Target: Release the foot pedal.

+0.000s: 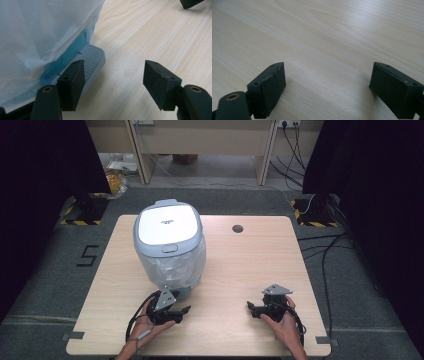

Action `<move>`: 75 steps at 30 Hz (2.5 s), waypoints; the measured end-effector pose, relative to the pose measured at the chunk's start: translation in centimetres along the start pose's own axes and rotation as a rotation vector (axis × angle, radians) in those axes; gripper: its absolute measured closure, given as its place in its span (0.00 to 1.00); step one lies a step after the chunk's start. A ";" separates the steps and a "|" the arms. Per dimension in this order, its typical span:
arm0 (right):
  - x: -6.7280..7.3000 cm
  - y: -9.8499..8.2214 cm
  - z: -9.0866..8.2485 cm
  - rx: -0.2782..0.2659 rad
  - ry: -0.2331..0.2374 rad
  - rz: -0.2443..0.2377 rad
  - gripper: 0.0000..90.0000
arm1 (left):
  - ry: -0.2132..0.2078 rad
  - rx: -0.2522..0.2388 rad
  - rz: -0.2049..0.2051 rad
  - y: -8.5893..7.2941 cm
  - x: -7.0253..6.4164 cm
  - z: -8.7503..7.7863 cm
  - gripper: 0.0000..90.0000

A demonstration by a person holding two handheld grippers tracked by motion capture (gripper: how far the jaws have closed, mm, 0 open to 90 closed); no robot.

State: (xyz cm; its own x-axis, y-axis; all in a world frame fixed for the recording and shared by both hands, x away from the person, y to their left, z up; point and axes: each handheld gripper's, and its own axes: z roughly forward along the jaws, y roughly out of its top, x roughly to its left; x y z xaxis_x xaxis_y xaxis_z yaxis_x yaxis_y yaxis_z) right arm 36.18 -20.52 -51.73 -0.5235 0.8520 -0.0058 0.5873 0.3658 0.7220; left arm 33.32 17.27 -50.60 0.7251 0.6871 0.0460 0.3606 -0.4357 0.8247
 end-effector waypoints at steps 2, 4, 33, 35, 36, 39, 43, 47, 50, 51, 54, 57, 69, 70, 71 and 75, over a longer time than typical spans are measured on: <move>0.0 0.0 0.0 0.001 0.000 0.000 0.15 | 0.000 0.001 -0.001 0.0 0.0 -0.1 0.37; 0.0 0.0 0.0 0.001 0.000 0.001 0.15 | -0.003 -0.001 -0.009 0.1 0.1 -0.2 0.37; 0.0 0.0 0.0 0.001 0.000 0.000 0.15 | 0.043 -0.053 -0.122 -3.2 2.7 -4.9 0.27; 0.0 0.0 0.0 0.001 0.000 0.000 0.15 | 0.058 -0.039 -0.123 -3.8 2.9 -5.0 0.26; 0.0 0.0 0.0 0.001 0.000 0.000 0.15 | 0.051 -0.040 -0.132 -4.1 3.0 -5.1 0.25; 0.0 0.0 0.0 0.001 0.000 0.000 0.15 | 0.052 -0.035 -0.141 -4.7 3.0 -5.4 0.23; 0.0 0.0 0.0 0.001 0.000 0.000 0.15 | 0.042 -0.015 -0.148 -5.3 2.9 -5.5 0.21; 0.0 0.0 0.0 0.001 0.000 0.000 0.15 | 0.024 -0.009 -0.153 -5.6 2.6 -5.5 0.19; 0.0 0.0 0.0 0.001 0.000 0.000 0.15 | 0.026 0.006 -0.140 -5.7 2.2 -5.5 0.18; 0.0 0.0 0.0 0.001 0.000 0.000 0.15 | 0.026 0.006 -0.140 -5.7 2.2 -5.5 0.18; 0.0 0.0 0.0 0.001 0.000 0.001 0.15 | 0.027 0.017 -0.130 -5.8 1.8 -5.6 0.17; 0.0 0.0 0.0 0.001 0.000 0.000 0.15 | 0.031 0.022 -0.126 -5.8 1.5 -5.7 0.17; 0.0 0.0 0.0 0.001 0.000 0.000 0.15 | 0.075 0.115 -0.083 -6.0 1.5 -5.5 0.17; 0.0 0.0 0.0 0.001 0.000 0.000 0.15 | 0.070 0.118 -0.084 -6.0 1.5 -5.5 0.17; 0.0 0.0 0.0 0.000 0.000 0.000 0.15 | 0.068 0.117 -0.090 -6.0 1.6 -5.5 0.17; 0.0 0.0 0.0 0.000 0.000 0.000 0.15 | 0.042 0.128 -0.122 -6.1 1.8 -5.5 0.17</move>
State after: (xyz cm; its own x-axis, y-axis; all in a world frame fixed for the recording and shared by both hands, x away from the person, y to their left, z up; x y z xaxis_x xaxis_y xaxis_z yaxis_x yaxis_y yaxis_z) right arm 36.18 -20.52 -51.74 -0.5237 0.8519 -0.0063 0.5870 0.3662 0.7220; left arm 29.25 24.37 -52.43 0.6472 0.7620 -0.0240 0.5182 -0.4166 0.7469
